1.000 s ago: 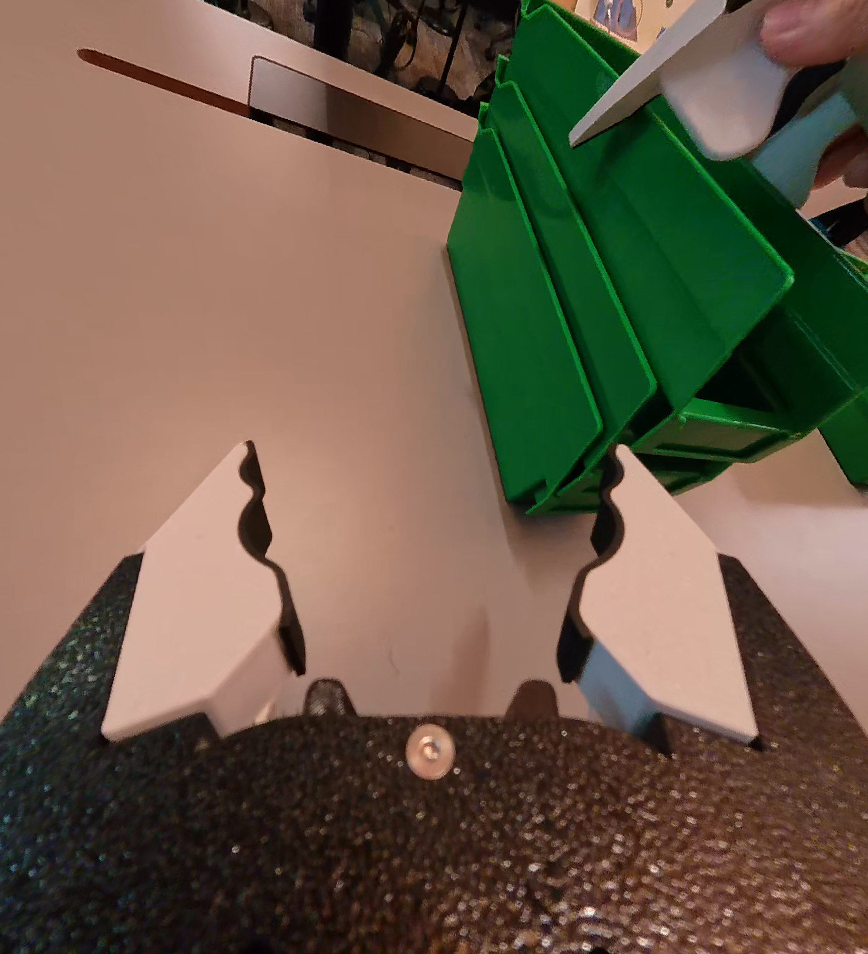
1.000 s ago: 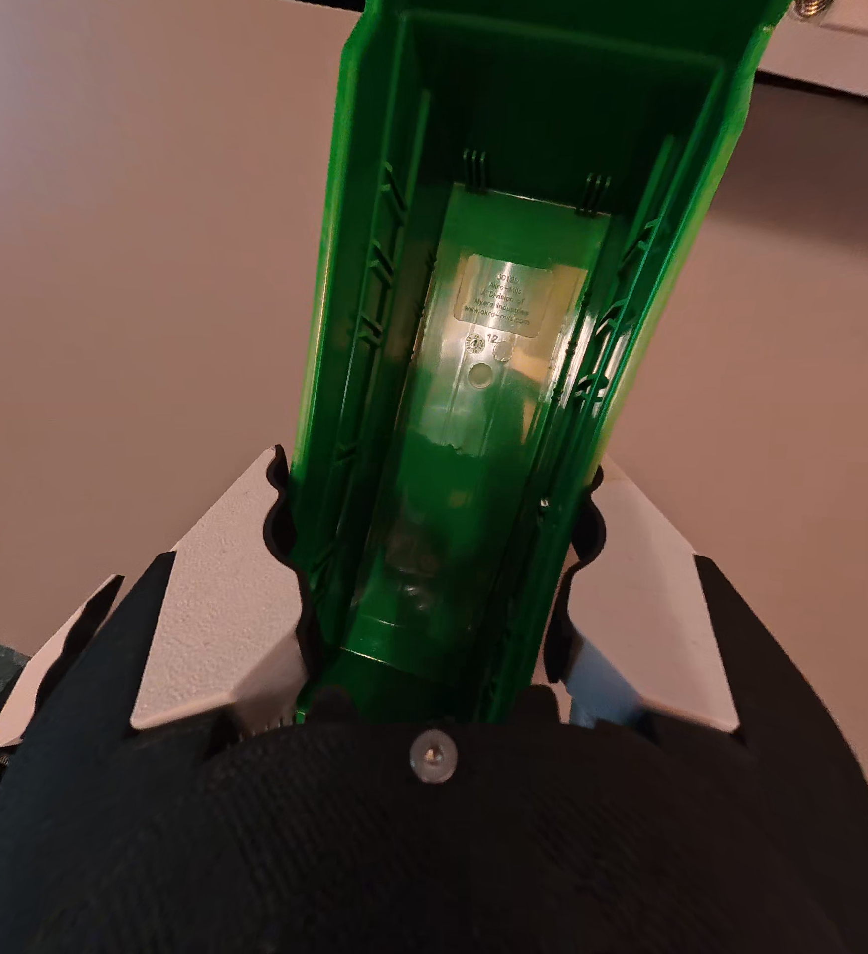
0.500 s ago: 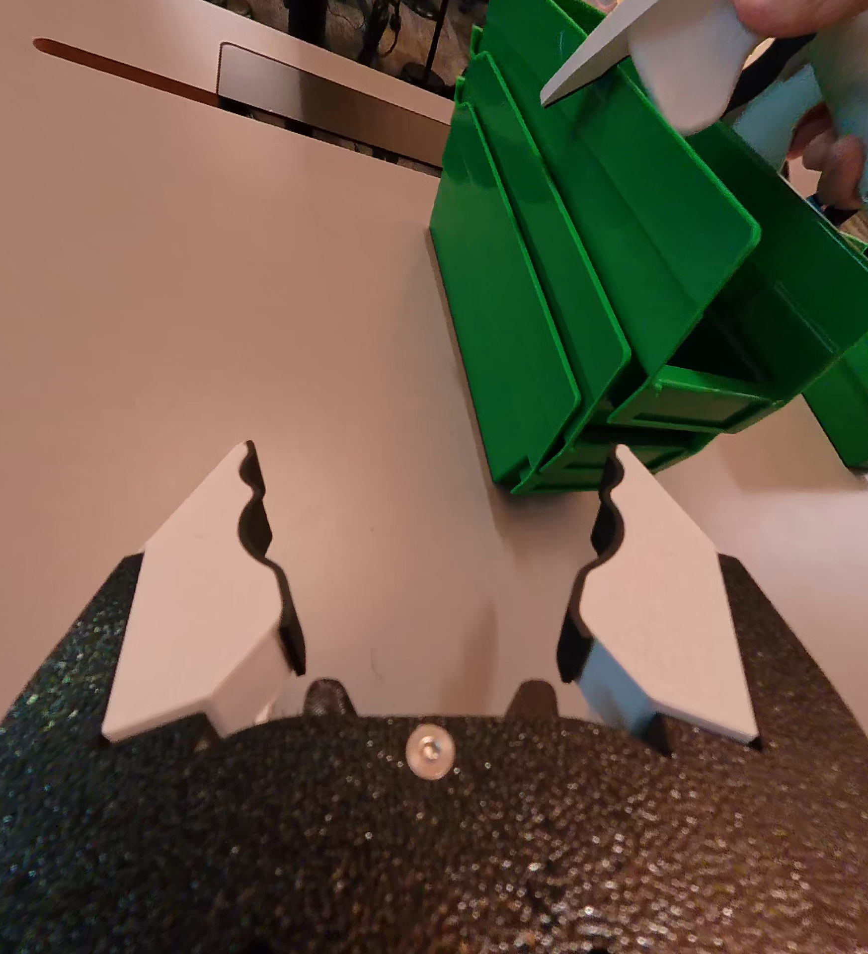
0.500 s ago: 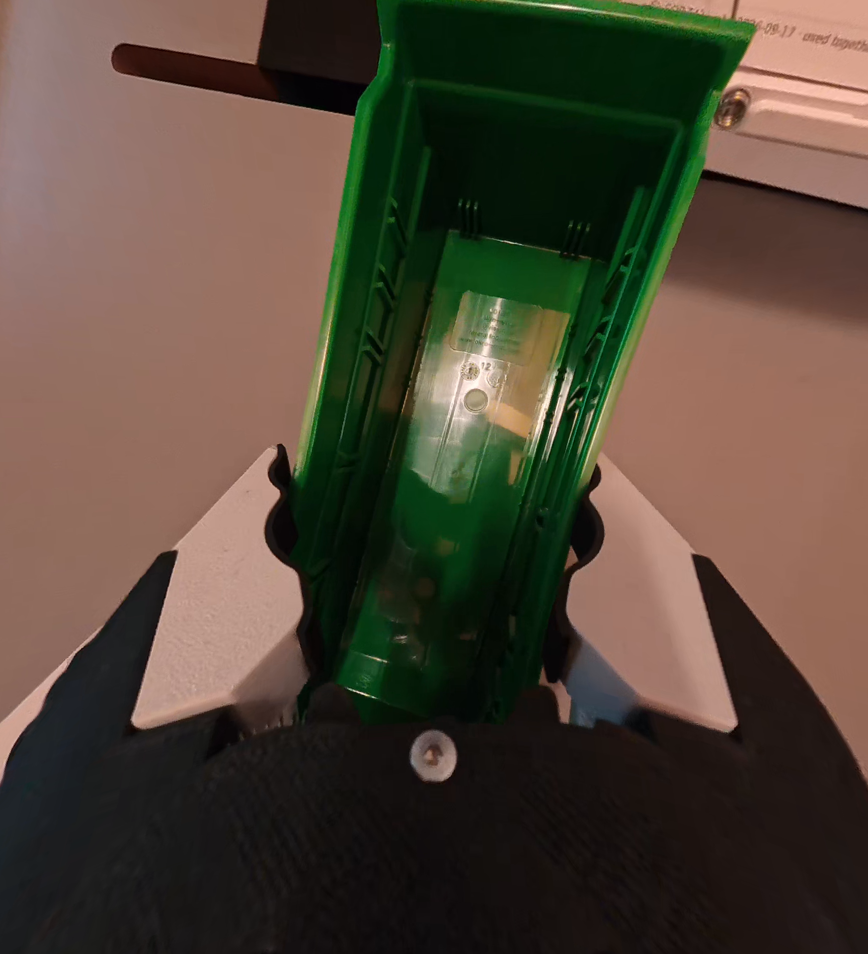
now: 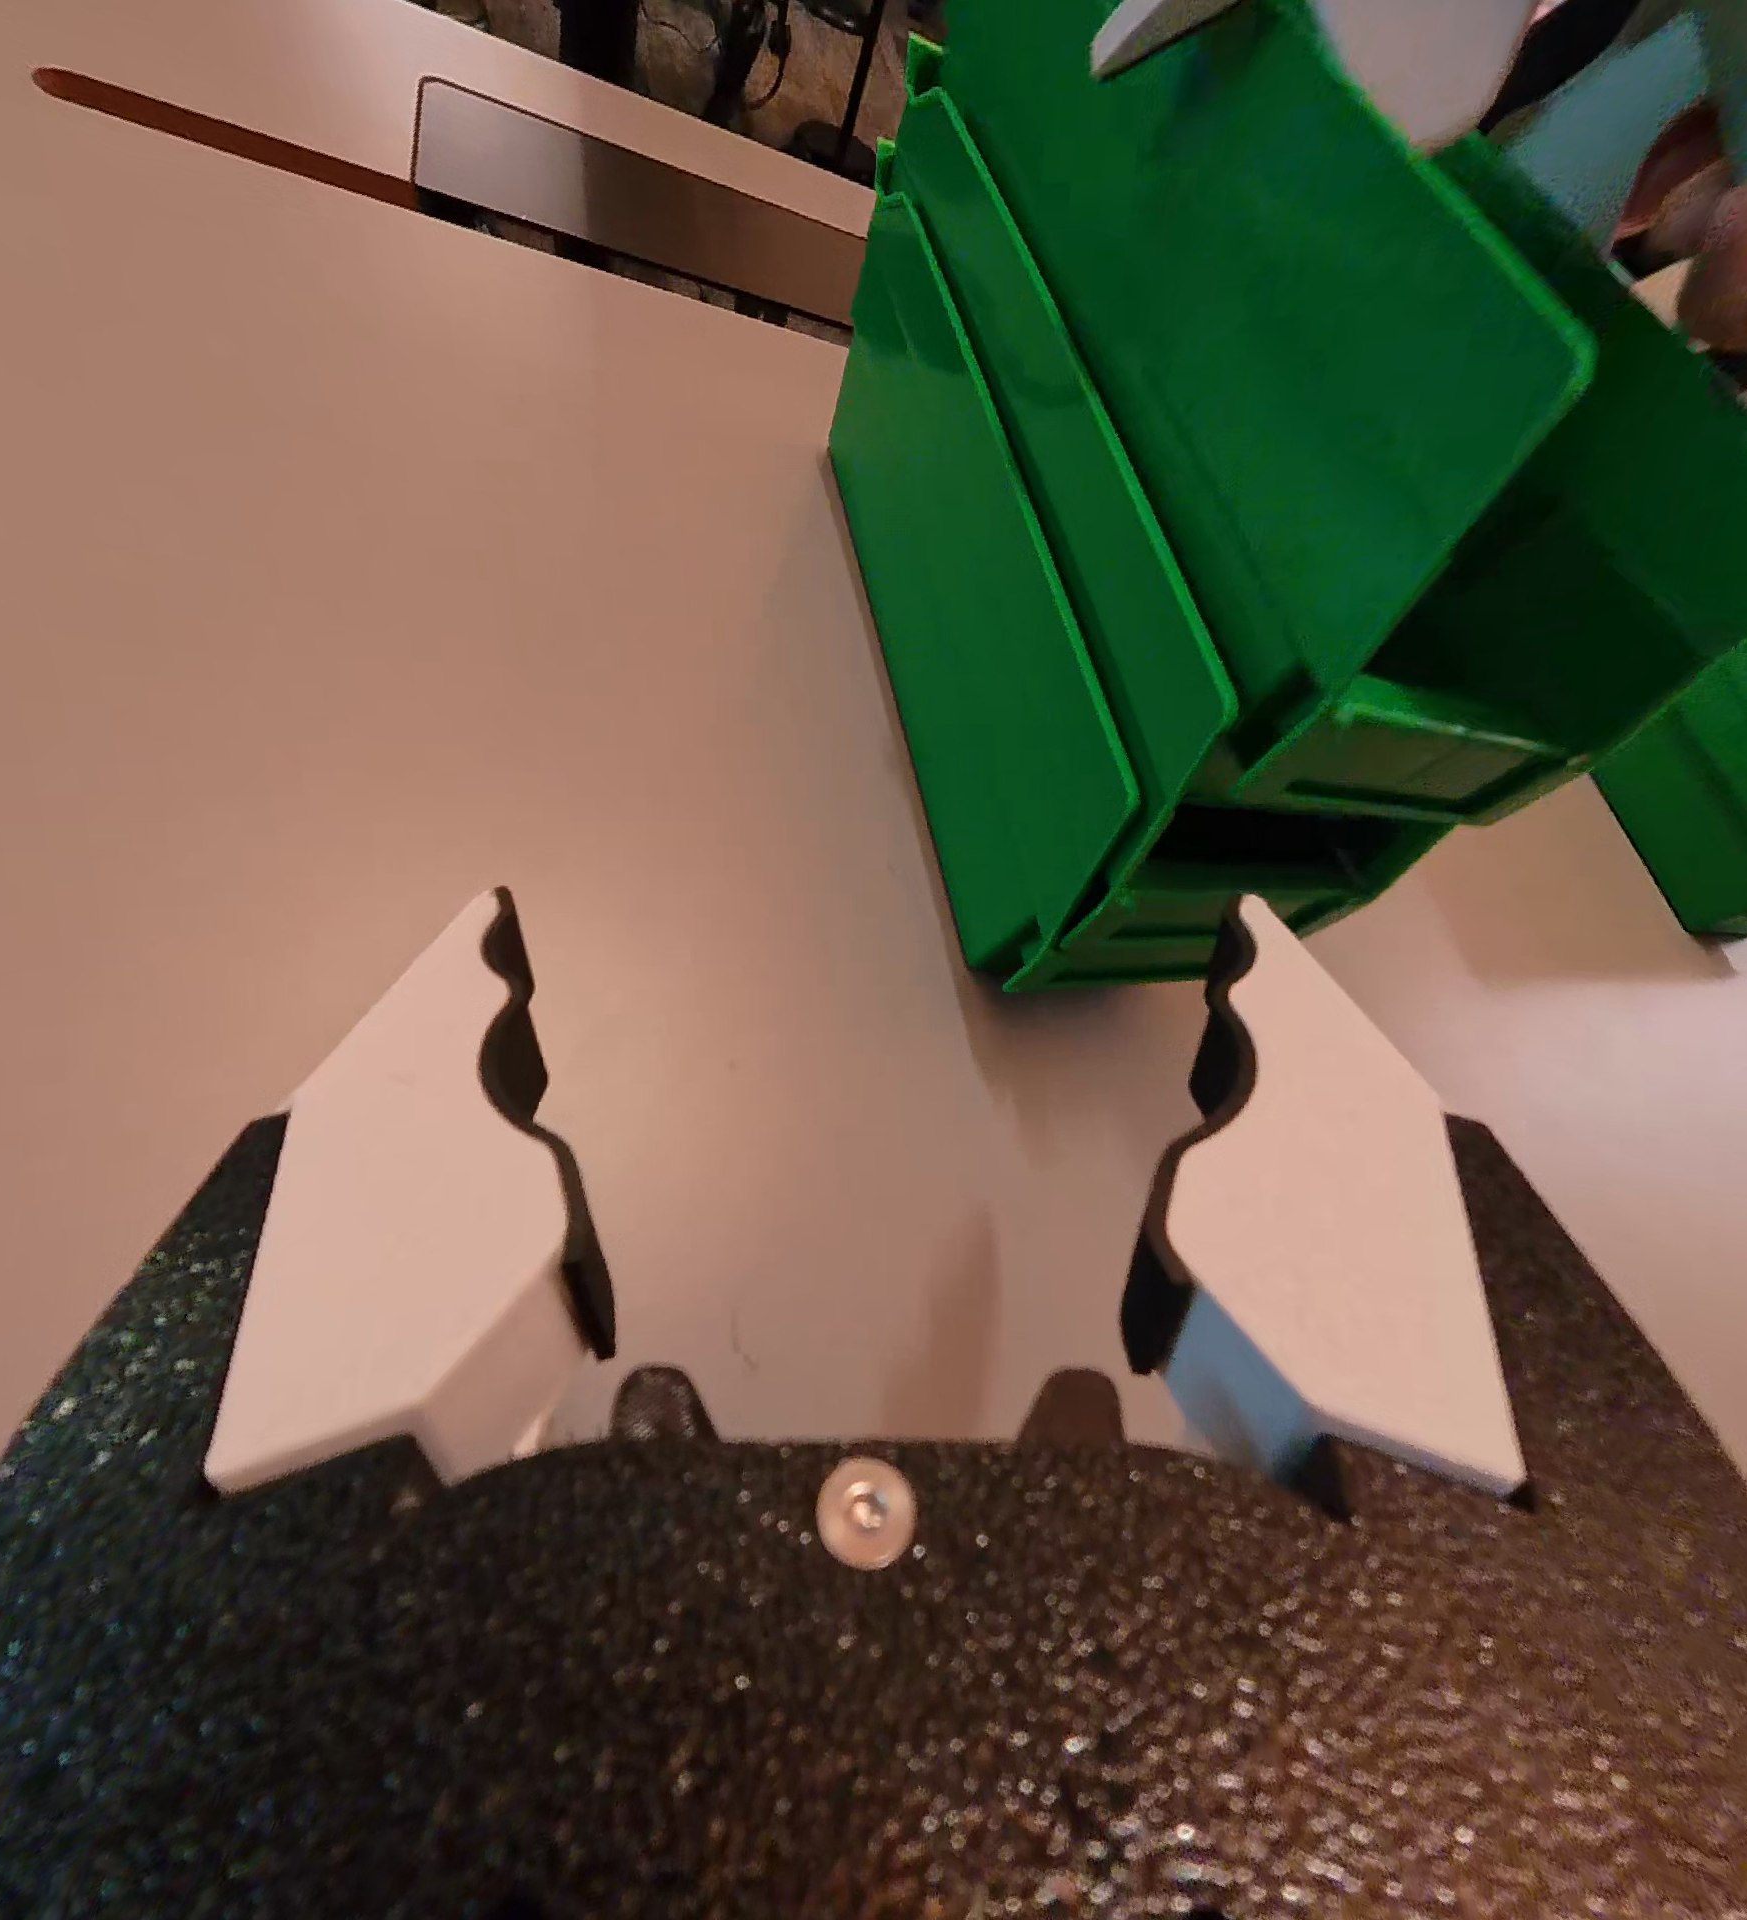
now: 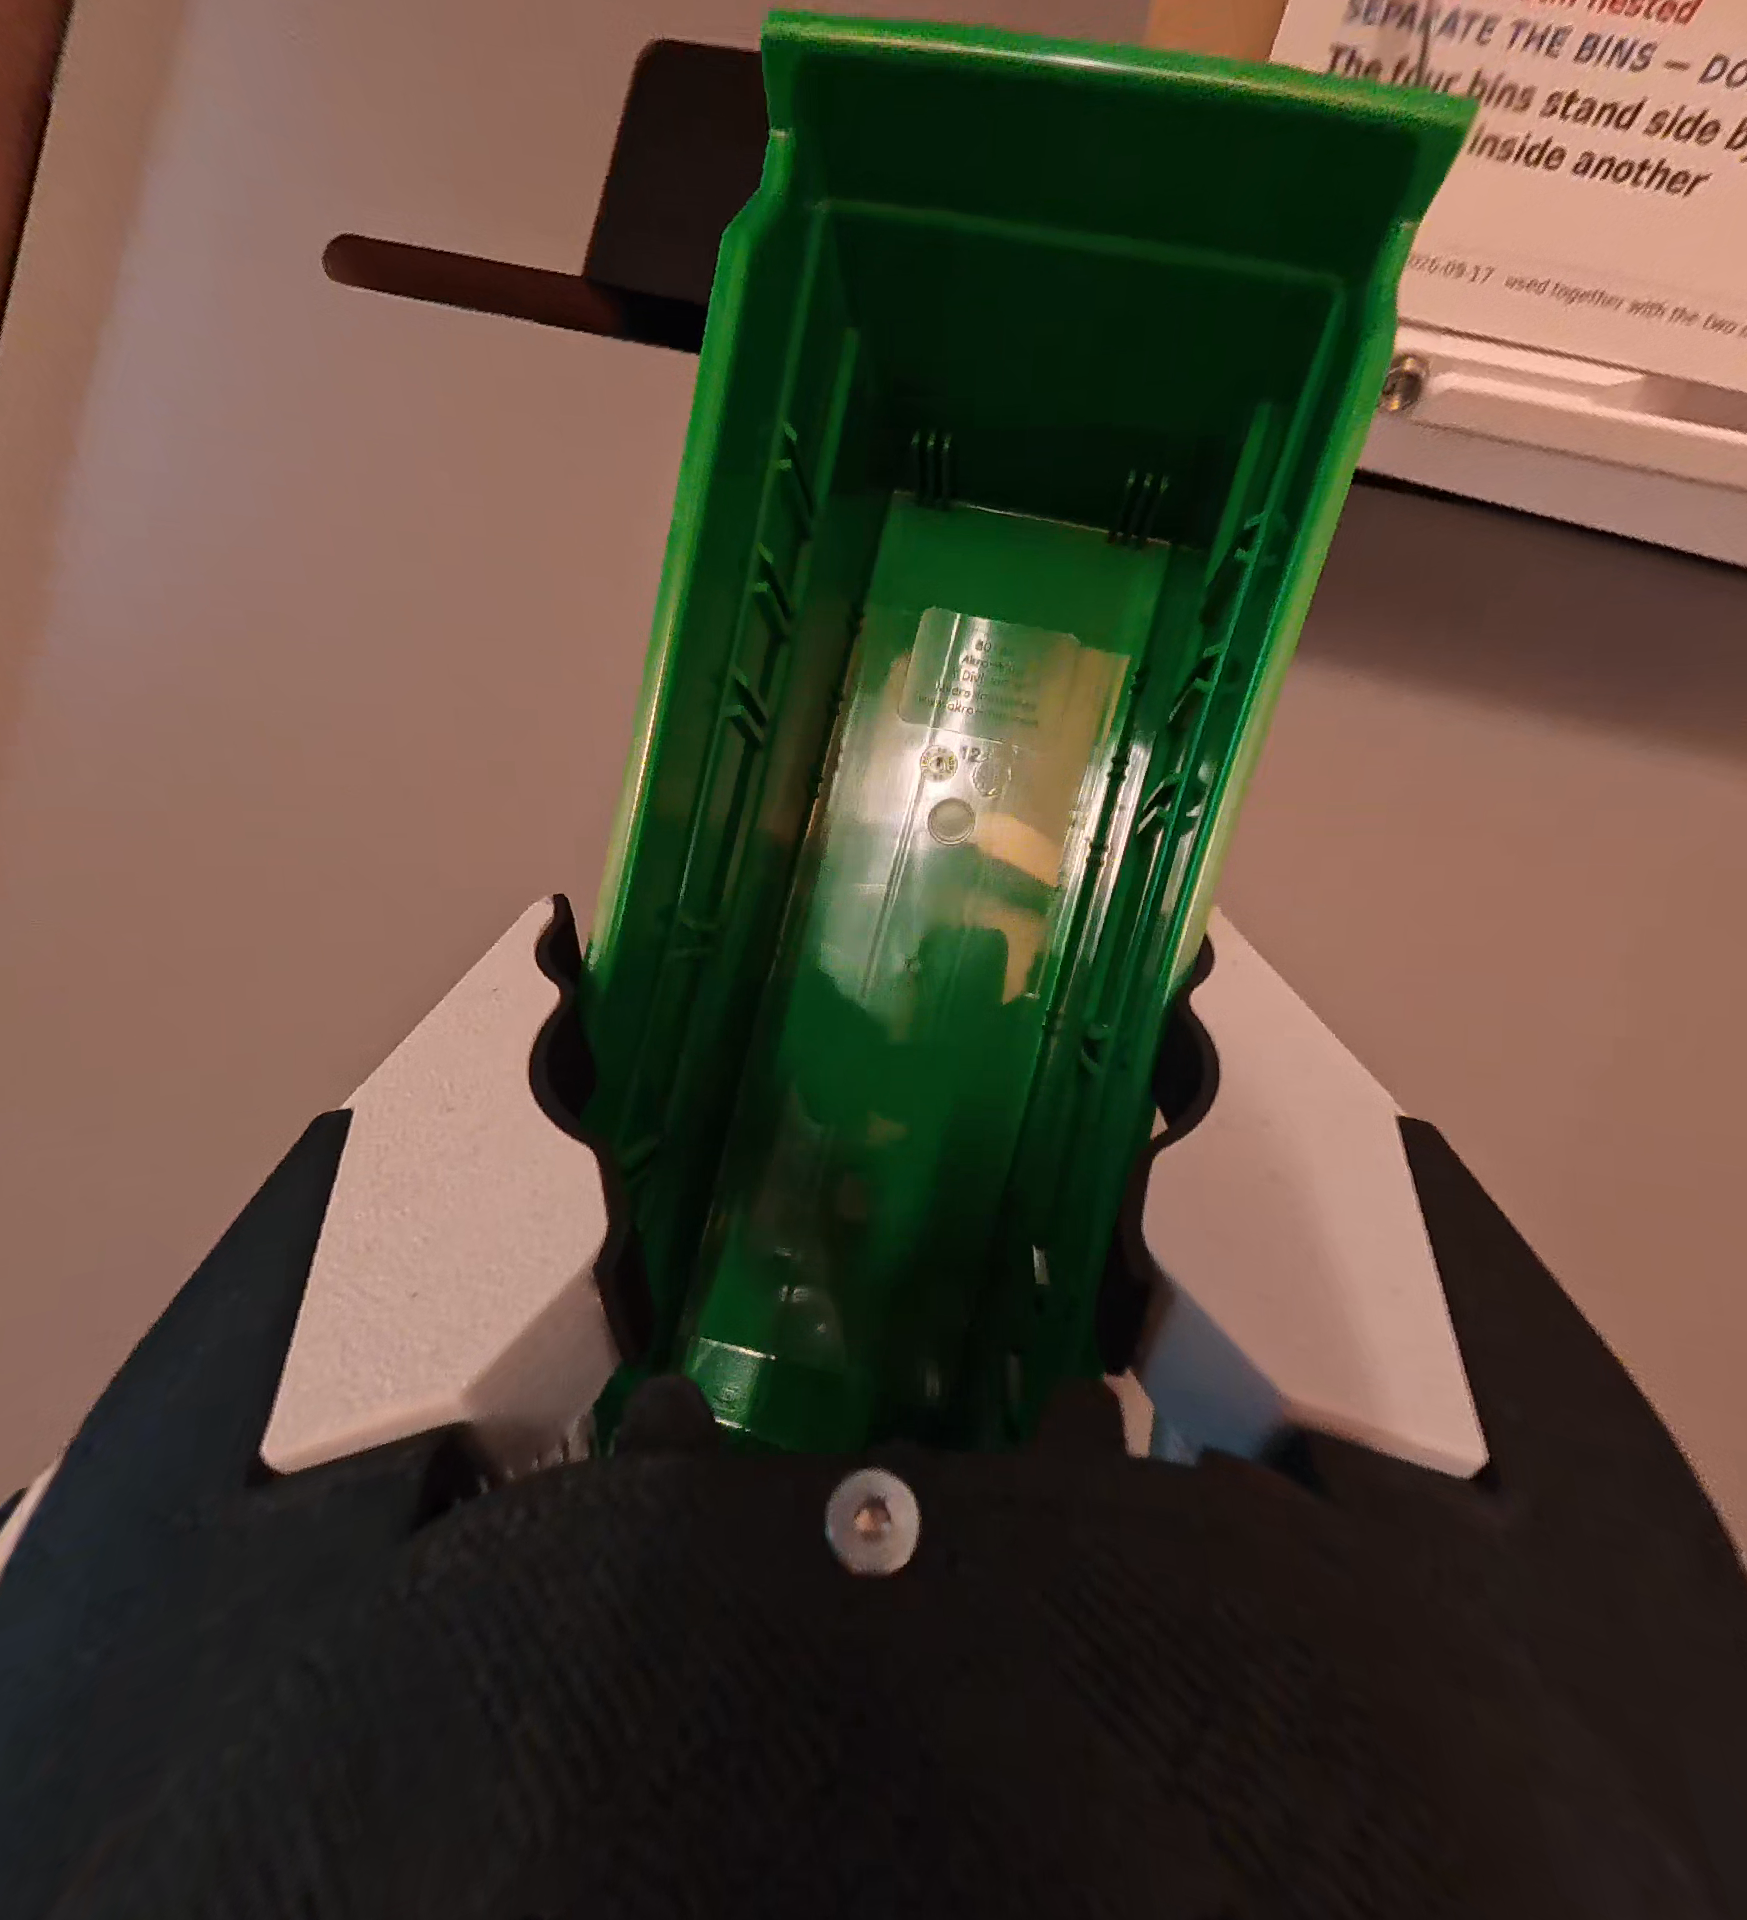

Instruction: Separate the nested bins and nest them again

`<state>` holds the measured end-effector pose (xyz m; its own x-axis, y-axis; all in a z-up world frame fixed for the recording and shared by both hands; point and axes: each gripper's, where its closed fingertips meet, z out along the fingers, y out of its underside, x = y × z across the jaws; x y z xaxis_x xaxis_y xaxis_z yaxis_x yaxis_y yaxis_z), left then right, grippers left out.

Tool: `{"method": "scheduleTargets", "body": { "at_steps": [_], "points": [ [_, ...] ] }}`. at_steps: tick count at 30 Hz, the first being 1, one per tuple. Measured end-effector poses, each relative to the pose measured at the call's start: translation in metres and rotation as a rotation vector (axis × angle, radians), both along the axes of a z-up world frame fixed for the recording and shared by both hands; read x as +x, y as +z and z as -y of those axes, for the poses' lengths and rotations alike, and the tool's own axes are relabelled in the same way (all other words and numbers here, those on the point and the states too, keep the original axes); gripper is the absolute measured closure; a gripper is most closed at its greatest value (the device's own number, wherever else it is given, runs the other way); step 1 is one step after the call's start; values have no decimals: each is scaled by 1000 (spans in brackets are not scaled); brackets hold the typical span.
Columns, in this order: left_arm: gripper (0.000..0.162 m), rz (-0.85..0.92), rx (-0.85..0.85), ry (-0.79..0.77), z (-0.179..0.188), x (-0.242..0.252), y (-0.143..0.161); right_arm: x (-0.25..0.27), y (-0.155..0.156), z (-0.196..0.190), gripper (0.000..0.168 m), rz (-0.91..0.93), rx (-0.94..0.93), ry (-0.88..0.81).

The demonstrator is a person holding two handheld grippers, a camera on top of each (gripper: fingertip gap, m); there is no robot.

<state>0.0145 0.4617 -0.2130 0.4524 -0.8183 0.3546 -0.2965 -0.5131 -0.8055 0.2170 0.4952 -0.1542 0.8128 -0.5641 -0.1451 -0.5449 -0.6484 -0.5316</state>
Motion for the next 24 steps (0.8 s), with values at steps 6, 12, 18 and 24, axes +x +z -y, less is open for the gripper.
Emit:
{"method": "scheduleTargets", "body": {
  "at_steps": [6,12,18,24],
  "points": [
    [36,2,0,0,0,0,1,-3,-15,2,55,28,11,1],
    [36,1,-9,4,-2,-2,-1,-4,-23,3,48,26,-22,-1],
    [36,6,-12,12,-5,-4,-1,-6,-29,6,37,-11,-74,4],
    [36,6,-15,11,-5,-5,-1,-12,-5,1,31,-106,-33,25]
  ]
}}
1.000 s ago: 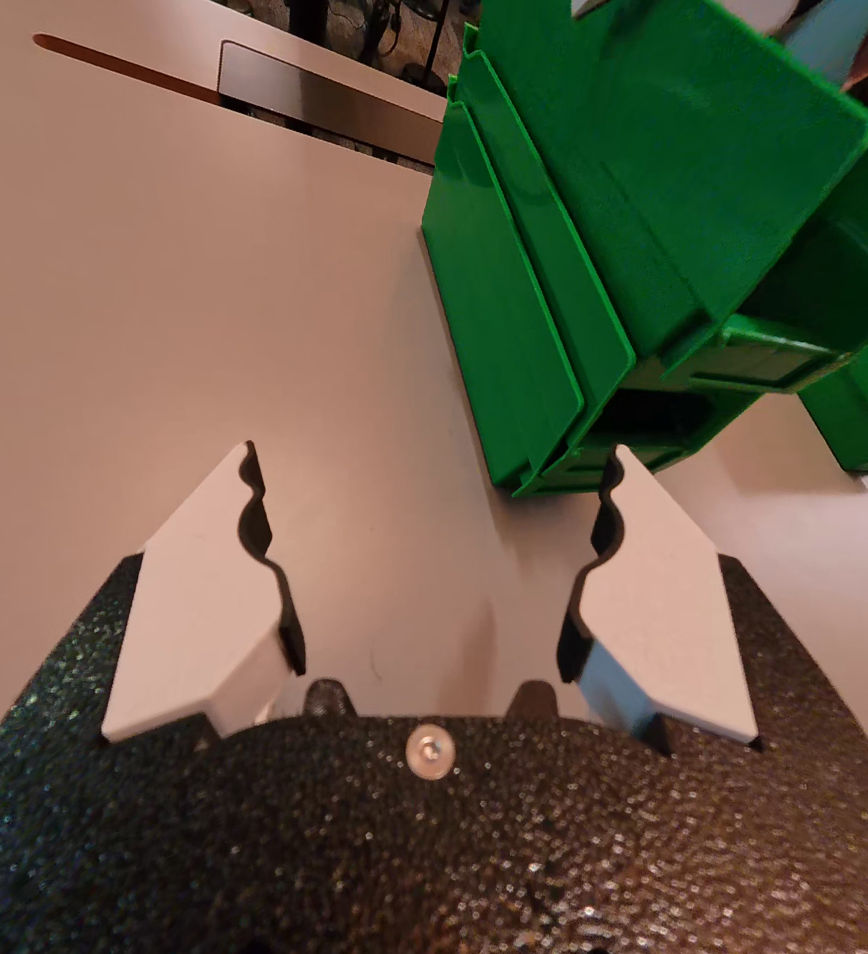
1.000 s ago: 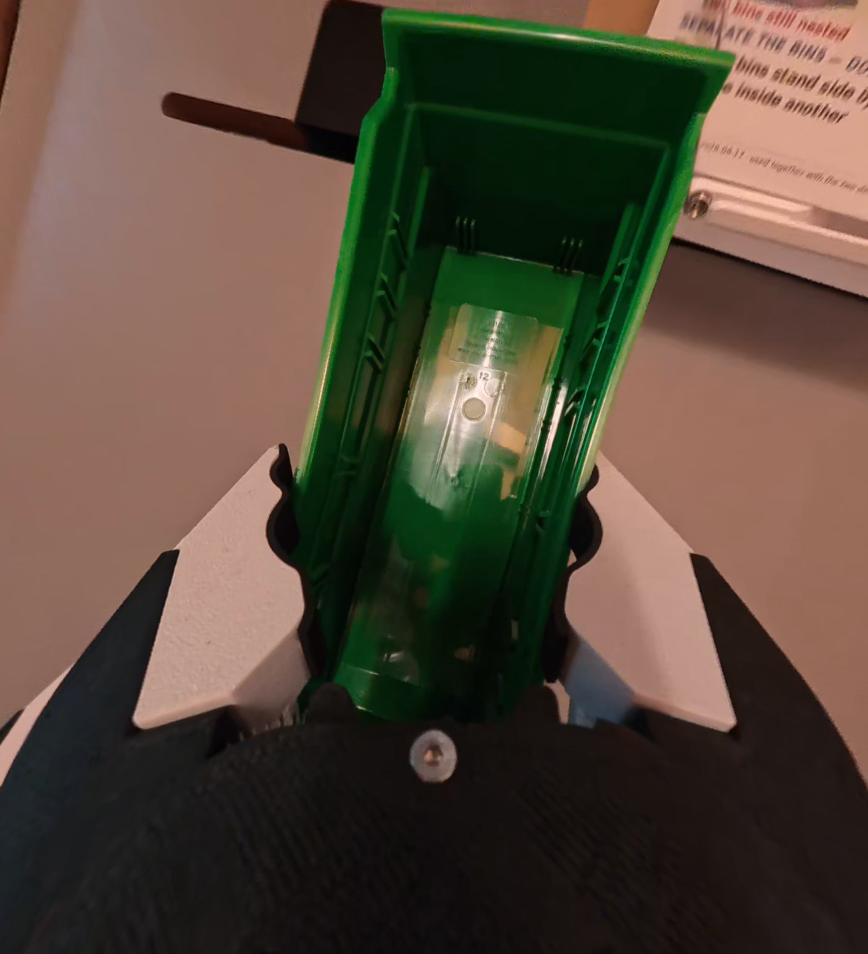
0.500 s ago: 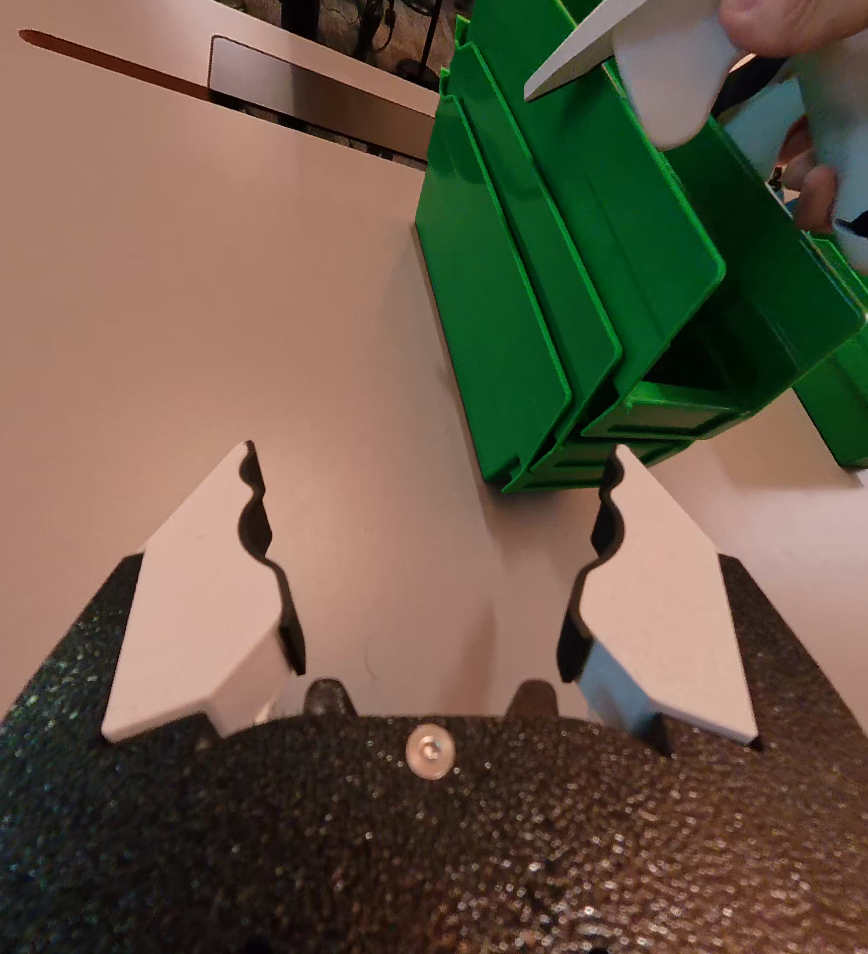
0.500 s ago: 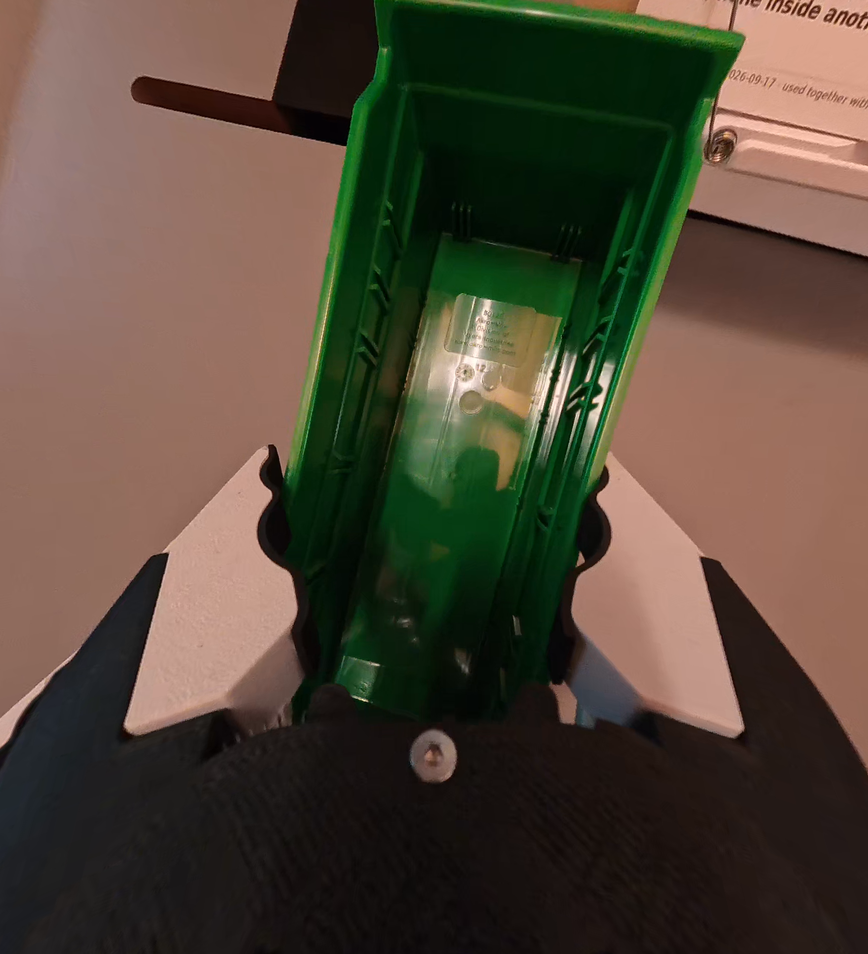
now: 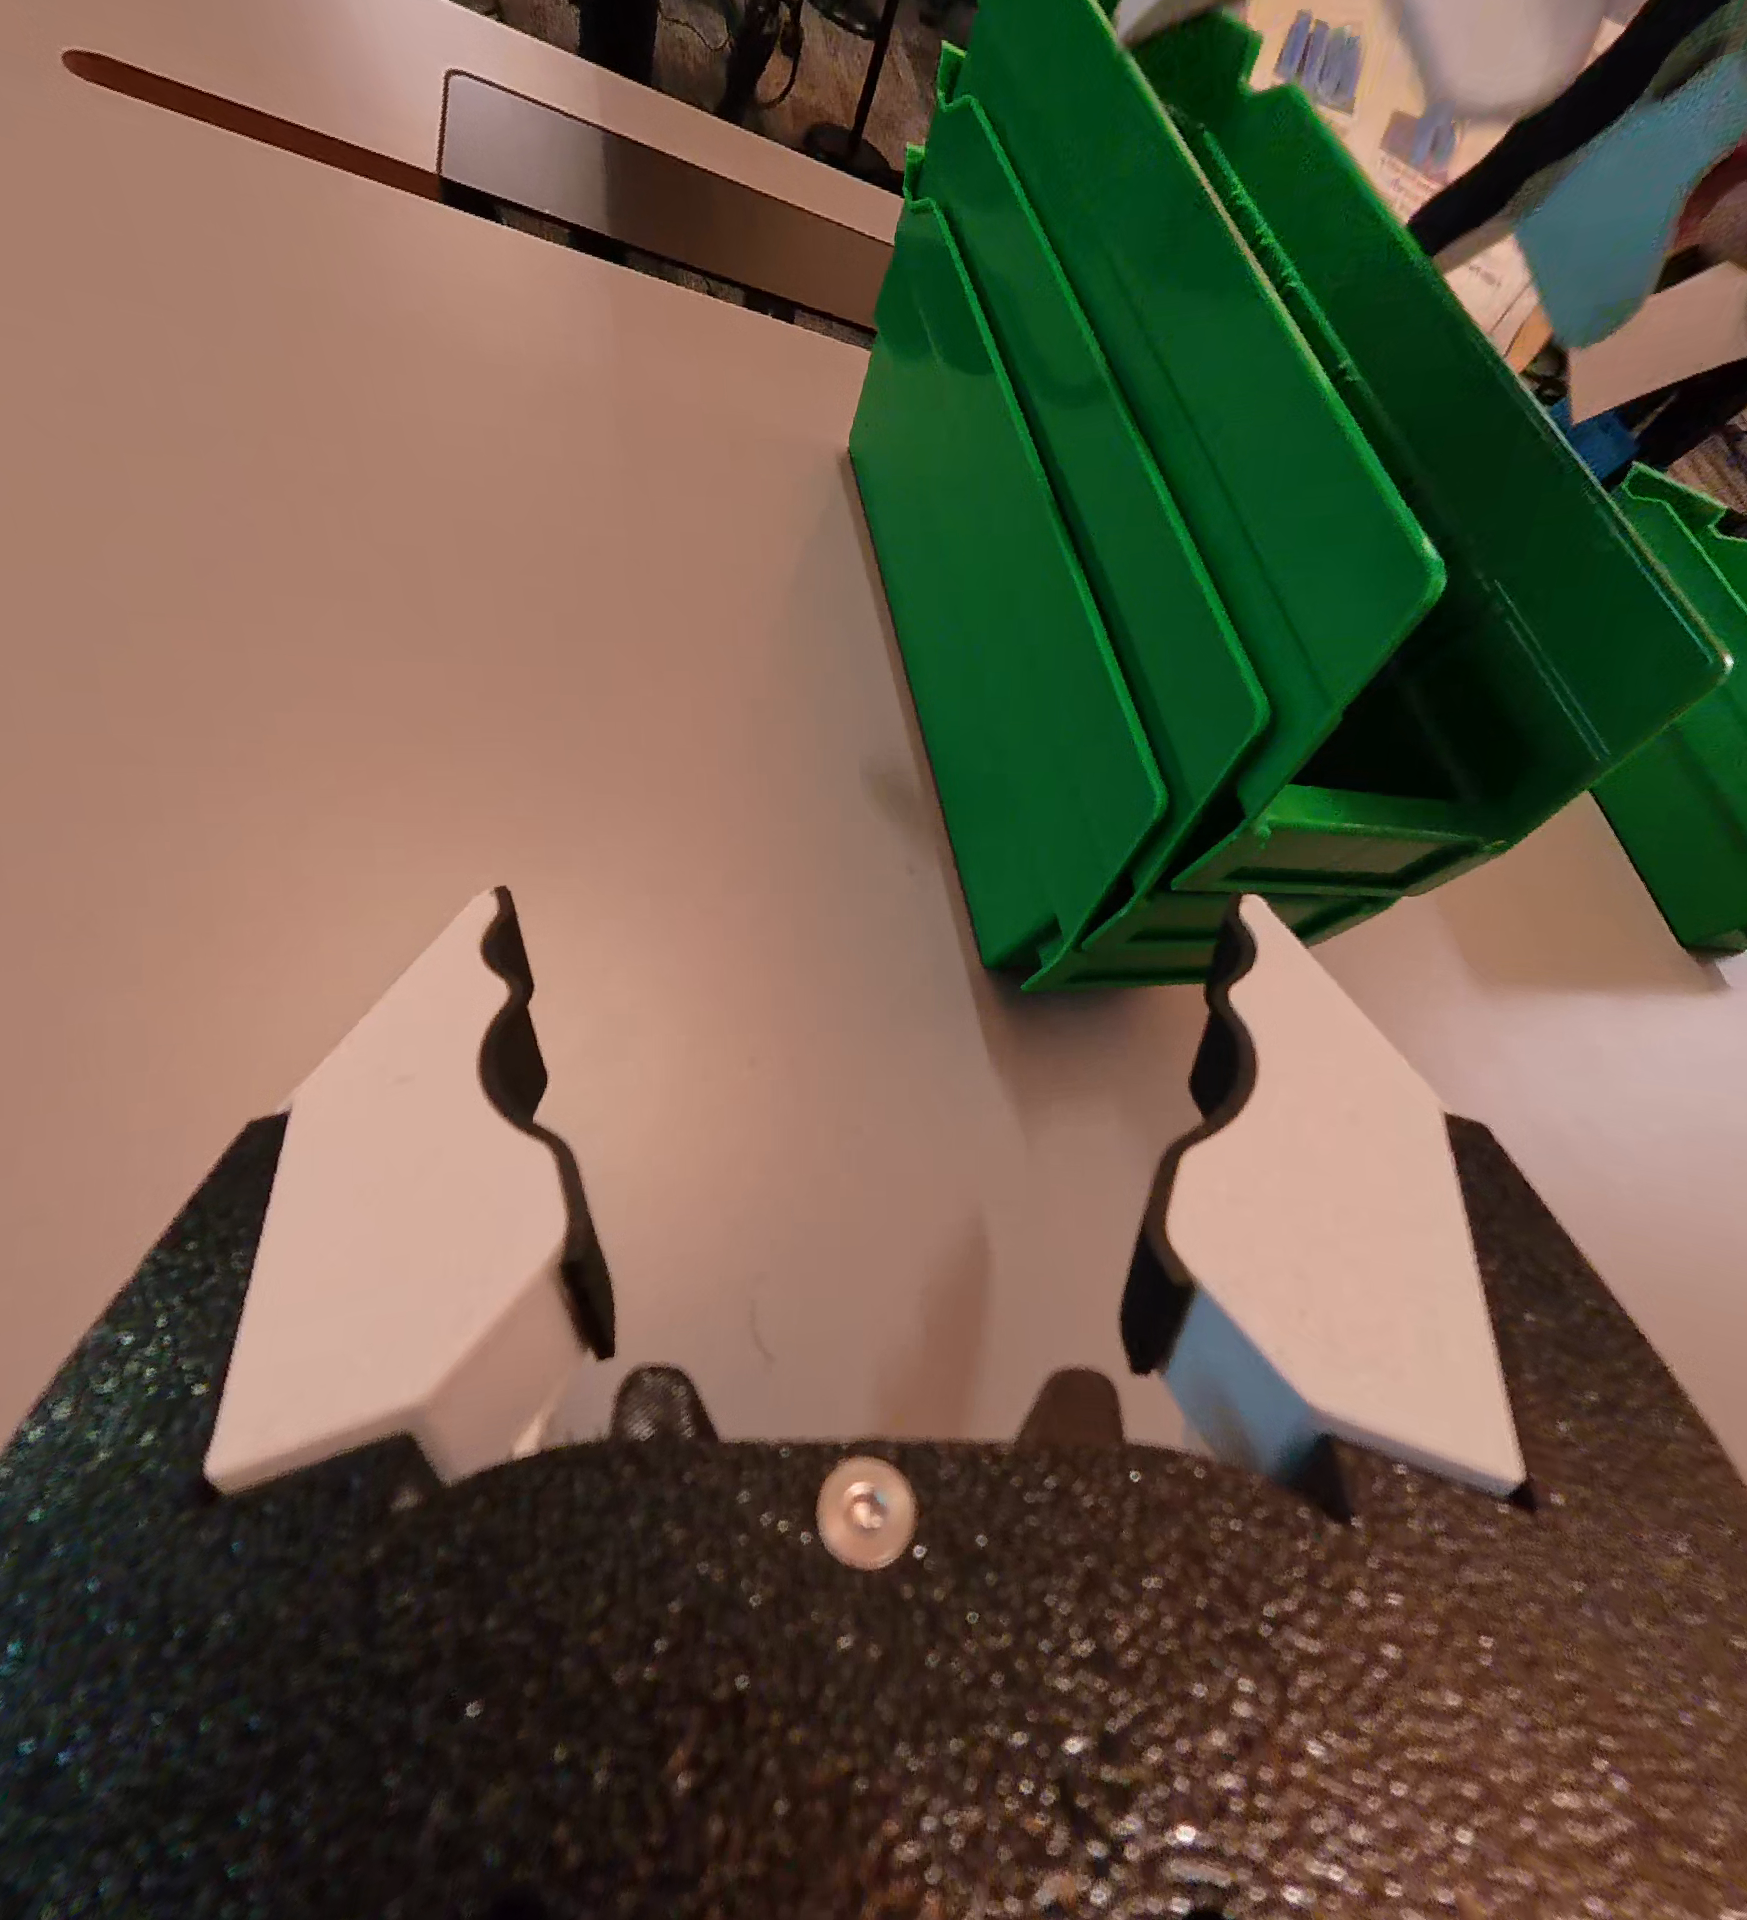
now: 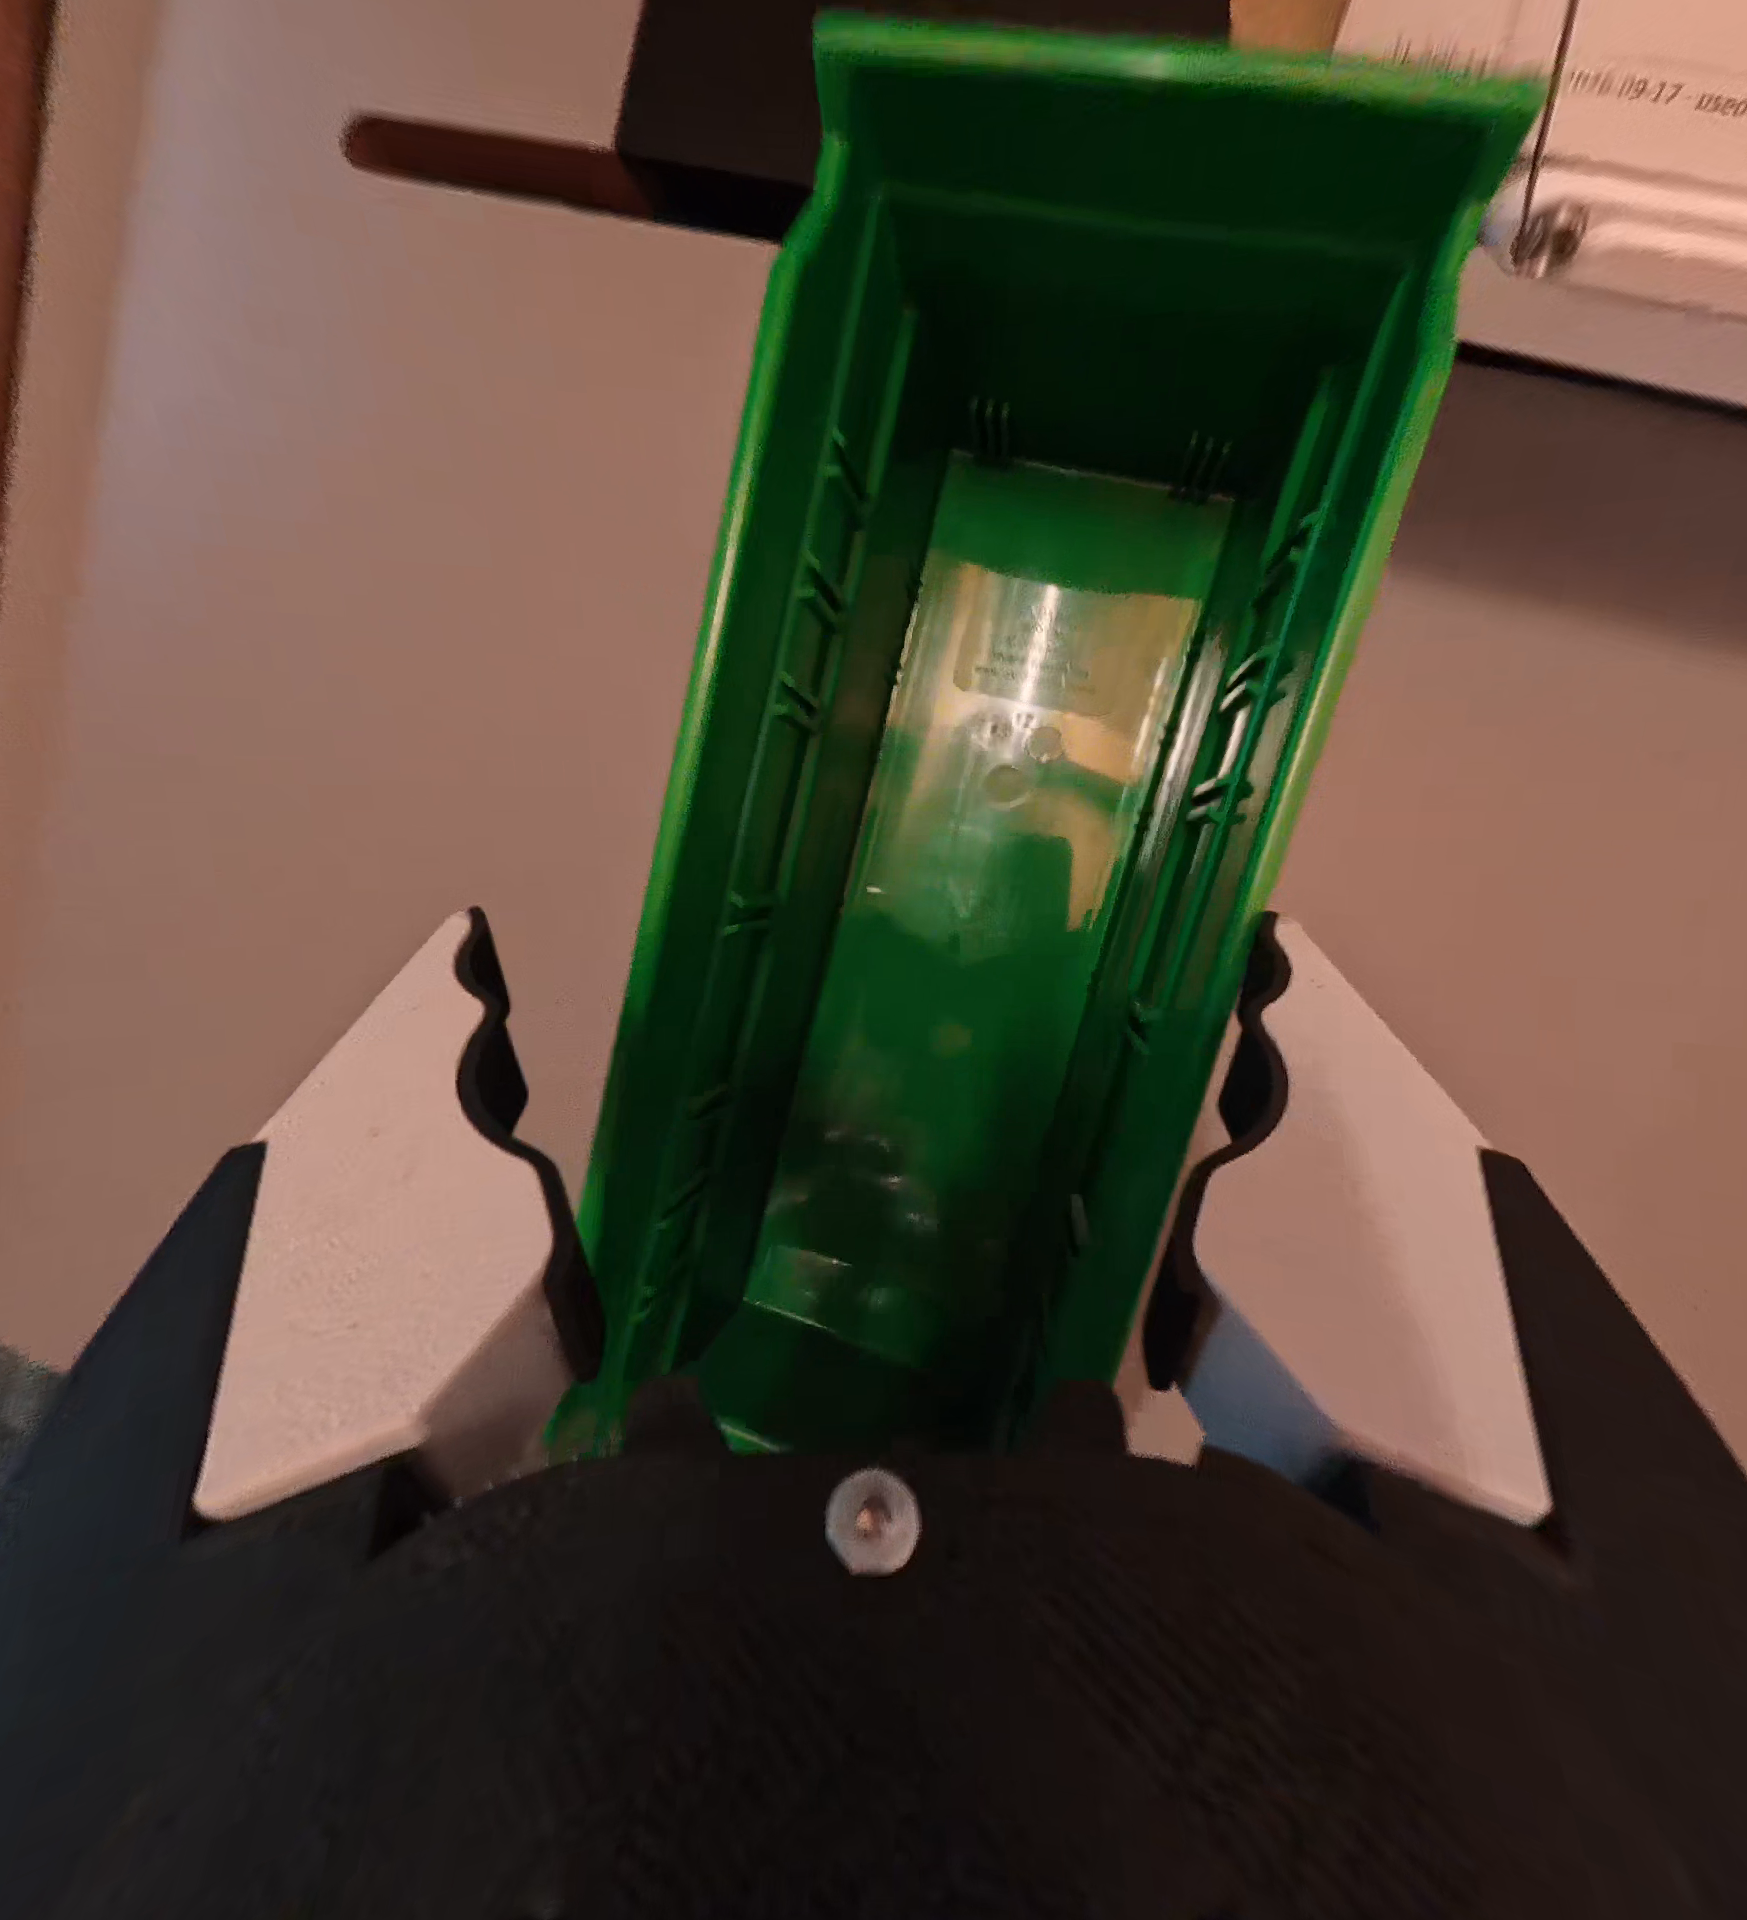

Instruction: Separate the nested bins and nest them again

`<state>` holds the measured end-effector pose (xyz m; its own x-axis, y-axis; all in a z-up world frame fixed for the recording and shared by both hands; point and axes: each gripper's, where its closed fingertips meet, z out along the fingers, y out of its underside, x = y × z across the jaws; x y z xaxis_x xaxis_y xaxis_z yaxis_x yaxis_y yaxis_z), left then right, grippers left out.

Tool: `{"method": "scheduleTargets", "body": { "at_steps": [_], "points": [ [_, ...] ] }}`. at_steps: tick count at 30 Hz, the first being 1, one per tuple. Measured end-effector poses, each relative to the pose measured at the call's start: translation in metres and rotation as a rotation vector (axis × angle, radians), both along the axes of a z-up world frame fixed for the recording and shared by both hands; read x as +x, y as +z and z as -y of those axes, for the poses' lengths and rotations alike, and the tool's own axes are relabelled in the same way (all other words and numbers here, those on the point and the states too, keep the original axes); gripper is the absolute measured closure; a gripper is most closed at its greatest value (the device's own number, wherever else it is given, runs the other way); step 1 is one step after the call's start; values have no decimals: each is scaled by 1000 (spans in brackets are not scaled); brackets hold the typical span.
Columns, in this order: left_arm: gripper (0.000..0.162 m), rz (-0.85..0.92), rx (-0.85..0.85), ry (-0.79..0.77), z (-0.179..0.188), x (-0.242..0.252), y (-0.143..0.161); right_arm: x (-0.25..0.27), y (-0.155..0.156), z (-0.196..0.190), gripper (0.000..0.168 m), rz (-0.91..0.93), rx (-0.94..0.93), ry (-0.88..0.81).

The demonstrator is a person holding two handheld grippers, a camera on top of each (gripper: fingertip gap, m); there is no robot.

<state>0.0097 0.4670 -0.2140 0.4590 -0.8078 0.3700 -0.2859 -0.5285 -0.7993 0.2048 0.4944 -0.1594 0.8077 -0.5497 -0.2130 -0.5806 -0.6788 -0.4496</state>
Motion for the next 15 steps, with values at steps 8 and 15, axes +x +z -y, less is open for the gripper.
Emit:
{"method": "scheduleTargets", "body": {
  "at_steps": [8,15],
  "points": [
    [35,2,-7,8,-3,-3,-1,82,97,44,33,28,151,-48],
    [35,-12,-6,6,-2,-2,-3,225,98,196,34,167,21,-300]
  ]
}}
